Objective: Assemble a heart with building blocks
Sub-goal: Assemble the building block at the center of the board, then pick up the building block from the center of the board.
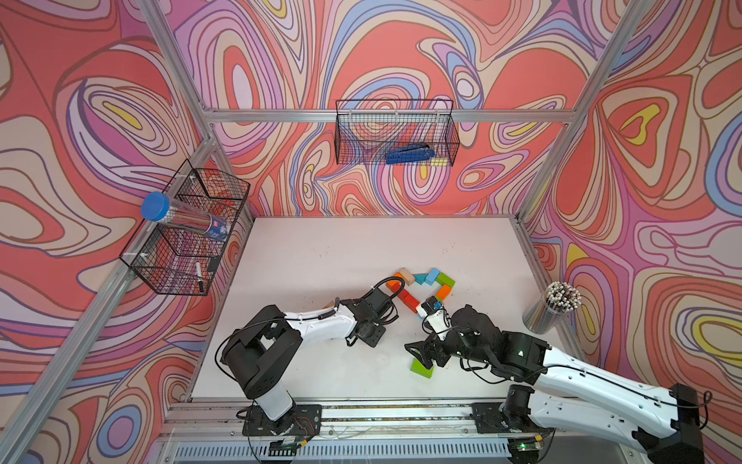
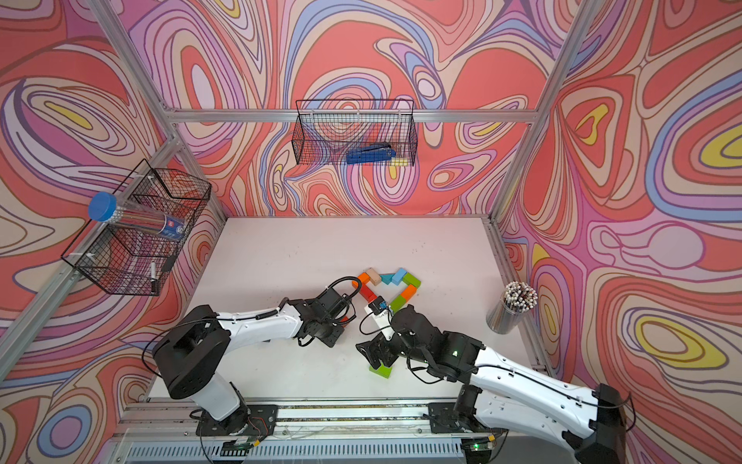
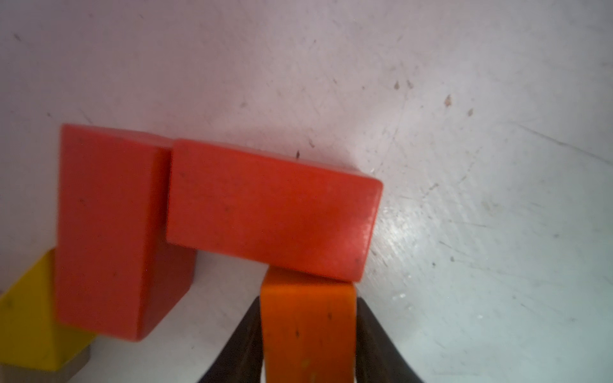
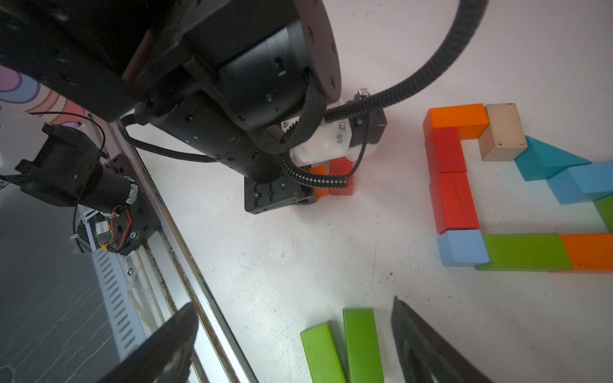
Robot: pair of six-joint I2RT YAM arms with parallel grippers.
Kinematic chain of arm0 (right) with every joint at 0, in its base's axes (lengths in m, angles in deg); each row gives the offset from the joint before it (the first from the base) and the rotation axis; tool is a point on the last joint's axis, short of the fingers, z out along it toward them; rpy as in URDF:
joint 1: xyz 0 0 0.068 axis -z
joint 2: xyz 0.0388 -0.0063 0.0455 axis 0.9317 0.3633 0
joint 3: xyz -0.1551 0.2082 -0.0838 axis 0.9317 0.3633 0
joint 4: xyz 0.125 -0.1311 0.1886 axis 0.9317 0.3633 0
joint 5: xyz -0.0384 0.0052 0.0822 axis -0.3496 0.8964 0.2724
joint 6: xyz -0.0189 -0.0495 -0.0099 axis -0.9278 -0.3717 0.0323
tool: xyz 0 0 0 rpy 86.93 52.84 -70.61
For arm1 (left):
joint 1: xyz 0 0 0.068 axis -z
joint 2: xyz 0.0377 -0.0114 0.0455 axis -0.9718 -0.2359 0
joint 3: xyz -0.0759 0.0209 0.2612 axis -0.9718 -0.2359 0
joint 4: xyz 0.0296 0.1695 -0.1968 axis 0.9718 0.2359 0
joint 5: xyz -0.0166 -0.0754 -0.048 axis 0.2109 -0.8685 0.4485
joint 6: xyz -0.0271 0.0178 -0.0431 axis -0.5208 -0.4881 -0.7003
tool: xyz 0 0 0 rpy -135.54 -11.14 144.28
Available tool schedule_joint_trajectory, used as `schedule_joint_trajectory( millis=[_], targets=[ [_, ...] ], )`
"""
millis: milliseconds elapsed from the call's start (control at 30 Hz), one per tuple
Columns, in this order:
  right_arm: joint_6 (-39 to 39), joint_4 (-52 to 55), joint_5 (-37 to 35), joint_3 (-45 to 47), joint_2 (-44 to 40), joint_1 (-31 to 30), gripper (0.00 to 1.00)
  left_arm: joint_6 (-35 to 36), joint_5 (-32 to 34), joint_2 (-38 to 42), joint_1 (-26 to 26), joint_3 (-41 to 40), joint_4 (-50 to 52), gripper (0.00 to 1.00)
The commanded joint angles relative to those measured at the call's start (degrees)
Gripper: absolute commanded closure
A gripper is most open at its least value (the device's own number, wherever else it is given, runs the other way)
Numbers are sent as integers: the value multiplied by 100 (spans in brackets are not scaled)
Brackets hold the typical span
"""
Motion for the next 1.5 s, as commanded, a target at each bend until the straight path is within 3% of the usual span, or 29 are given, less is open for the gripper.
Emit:
schedule_joint_trajectory(
  millis=[0,233,400,767,1067,1233,1467],
  targets=[
    [-31,-44,-60,24,30,25,8,42,81,-40,-36,-8,241,49],
    [20,-40,-99,15,57,26,9,-75,3,190,-34,-107,307,43],
    [484,90,-597,-50,150,23,8,-393,-102,693,-39,-159,478,37],
    [1566,708,-1497,-363,1341,15,9,-1085,2,2330,-77,115,1477,20],
    [1959,1067,-1628,-484,1910,17,9,-1190,-349,3046,-513,379,2166,17],
    [2166,1359,-1518,-528,2355,12,17,-1082,-731,3471,-986,444,2352,11],
    [2158,1075,-1223,-462,2766,19,30,-843,-1078,3541,-1432,555,2521,11]
  ],
)
